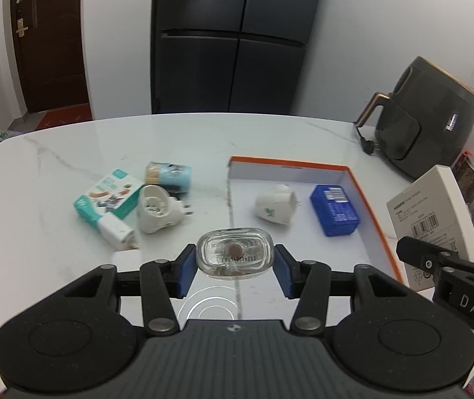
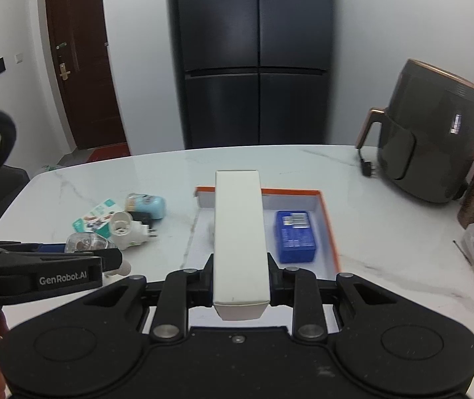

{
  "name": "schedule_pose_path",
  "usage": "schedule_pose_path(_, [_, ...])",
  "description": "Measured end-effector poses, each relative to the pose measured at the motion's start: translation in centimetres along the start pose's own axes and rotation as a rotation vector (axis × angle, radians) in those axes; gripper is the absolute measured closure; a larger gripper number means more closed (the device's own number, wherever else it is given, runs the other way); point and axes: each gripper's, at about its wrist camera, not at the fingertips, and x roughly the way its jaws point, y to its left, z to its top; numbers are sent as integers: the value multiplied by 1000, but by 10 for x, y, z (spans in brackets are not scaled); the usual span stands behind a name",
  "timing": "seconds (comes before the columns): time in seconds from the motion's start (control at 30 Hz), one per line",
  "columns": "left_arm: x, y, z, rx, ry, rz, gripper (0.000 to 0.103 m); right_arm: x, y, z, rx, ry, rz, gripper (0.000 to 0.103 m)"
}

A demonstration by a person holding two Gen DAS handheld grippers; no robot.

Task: Organize rigid objects
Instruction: 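Carry the glass bottle and white box over the tray box with both tools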

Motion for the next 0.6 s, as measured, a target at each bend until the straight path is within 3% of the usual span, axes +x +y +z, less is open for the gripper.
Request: schedule_pose_path(0.6, [22, -67, 2, 72, 16, -9, 53, 10, -71, -1, 45, -12, -24, 71])
